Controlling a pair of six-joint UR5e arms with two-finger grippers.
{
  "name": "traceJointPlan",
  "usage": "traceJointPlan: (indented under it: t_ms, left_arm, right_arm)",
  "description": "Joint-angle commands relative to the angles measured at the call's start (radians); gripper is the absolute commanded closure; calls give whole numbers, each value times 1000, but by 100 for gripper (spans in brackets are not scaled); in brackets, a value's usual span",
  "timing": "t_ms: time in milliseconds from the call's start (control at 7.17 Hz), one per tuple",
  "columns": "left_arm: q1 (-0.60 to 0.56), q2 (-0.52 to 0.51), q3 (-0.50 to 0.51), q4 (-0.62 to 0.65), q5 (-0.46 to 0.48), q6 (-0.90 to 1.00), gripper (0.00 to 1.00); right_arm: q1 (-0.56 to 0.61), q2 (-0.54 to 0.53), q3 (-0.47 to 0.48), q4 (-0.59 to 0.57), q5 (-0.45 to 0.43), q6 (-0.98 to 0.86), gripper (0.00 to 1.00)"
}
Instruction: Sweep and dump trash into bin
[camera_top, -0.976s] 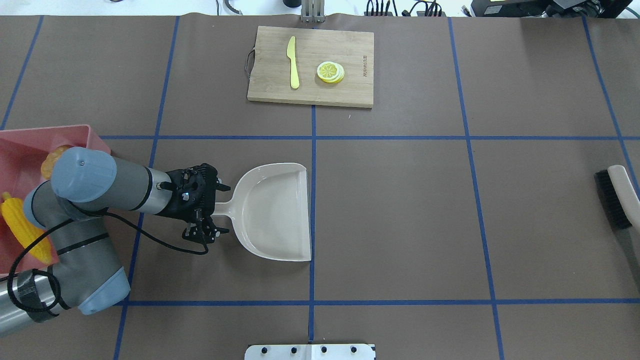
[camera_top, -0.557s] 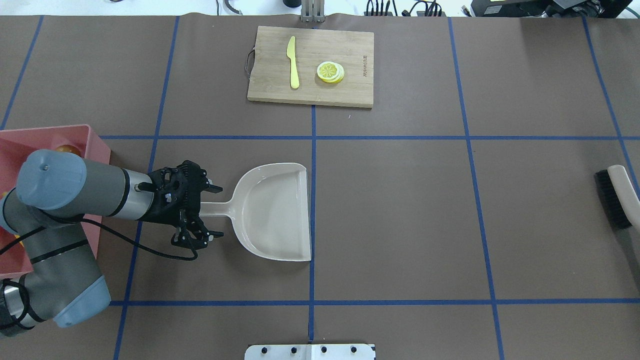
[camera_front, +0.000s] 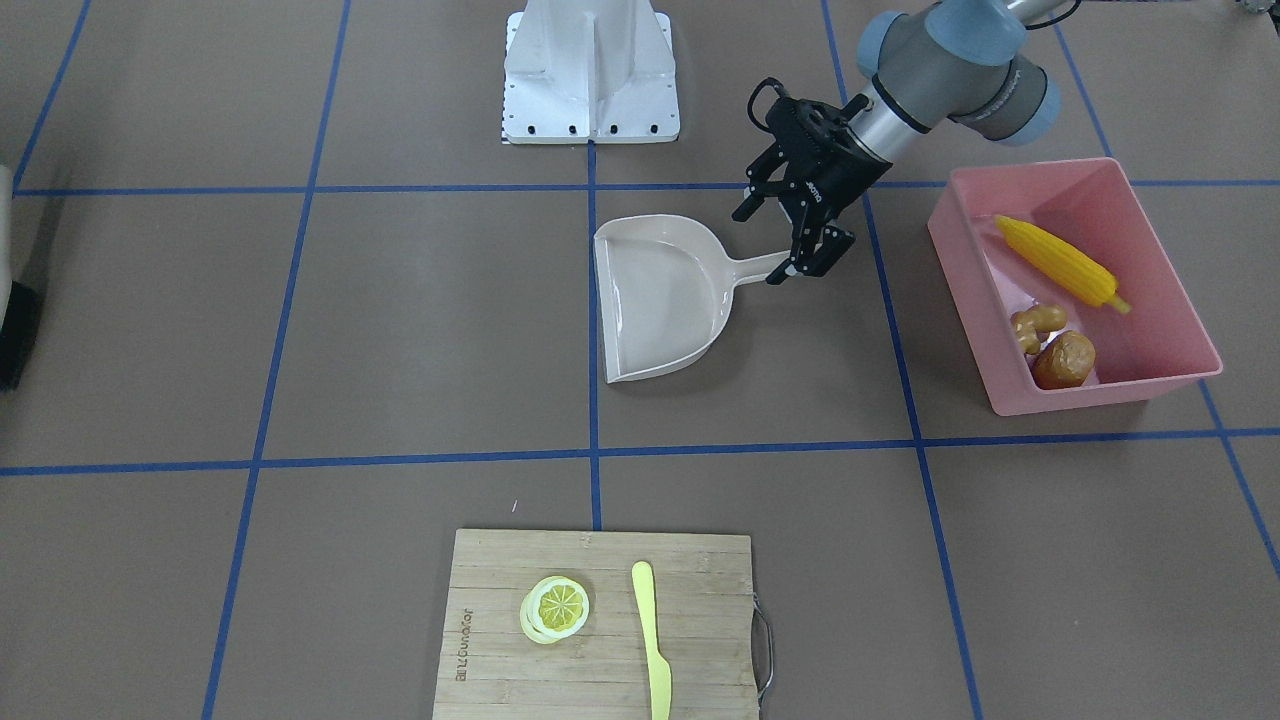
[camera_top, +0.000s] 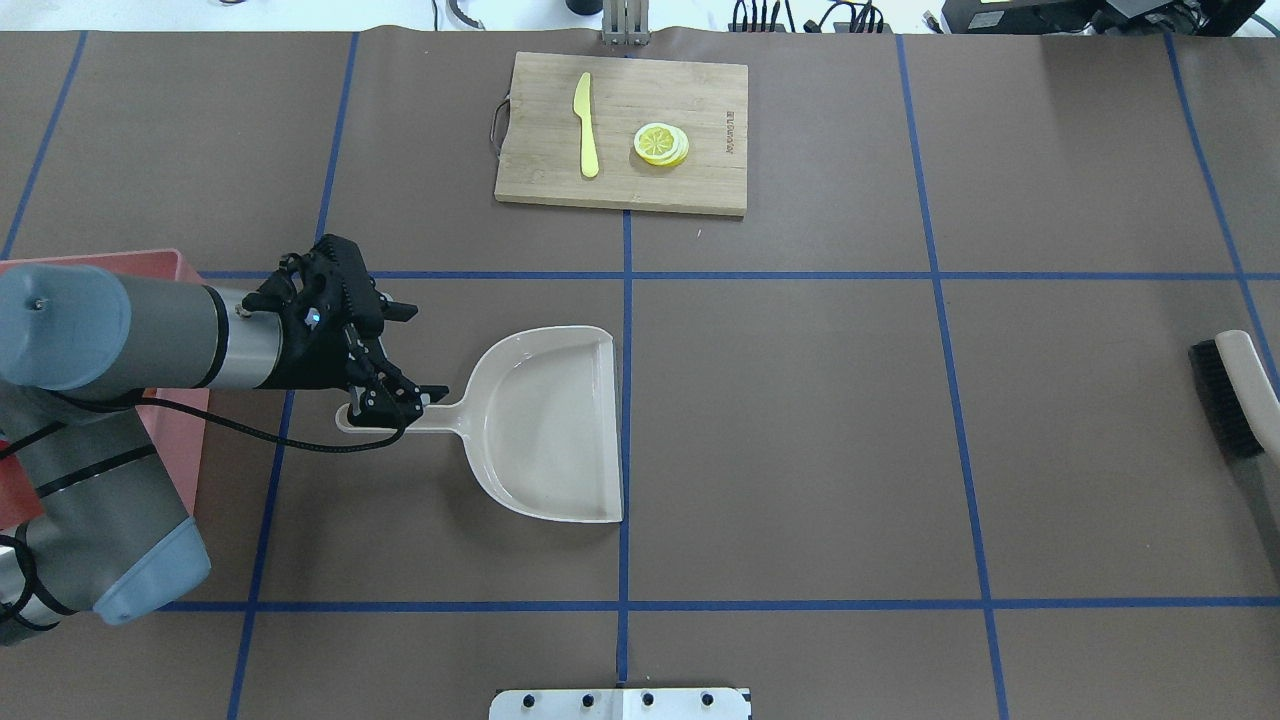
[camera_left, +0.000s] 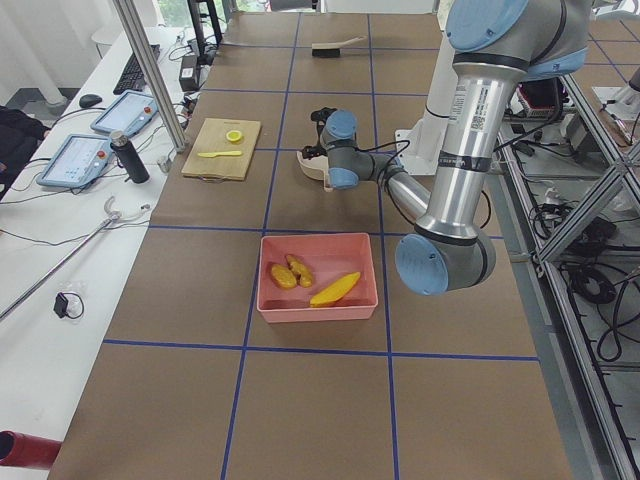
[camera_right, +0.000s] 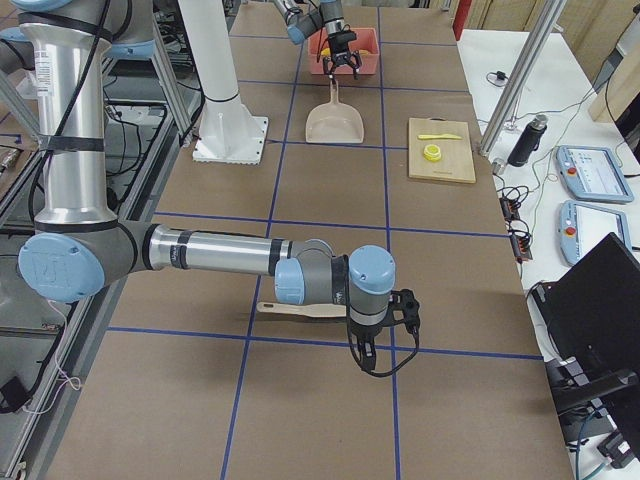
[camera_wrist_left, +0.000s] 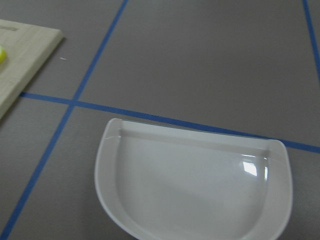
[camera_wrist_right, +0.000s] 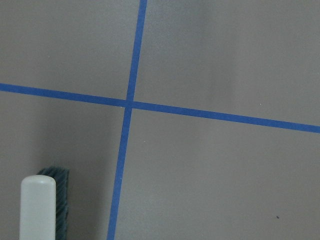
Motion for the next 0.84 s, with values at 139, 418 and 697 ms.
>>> traceJointPlan:
  t_ms: [139, 418, 697]
  left_arm:
    - [-120, -6, 11, 3, 49, -138, 1]
    - [-272, 66, 12, 64, -59, -166, 1]
    - [-483, 146, 58, 77, -281, -236, 1]
  right_arm:
    - [0, -2, -6, 0, -1, 0, 0]
    - [0, 0, -9, -2, 5, 1, 0]
    - [1, 14, 0, -17, 57, 4, 0]
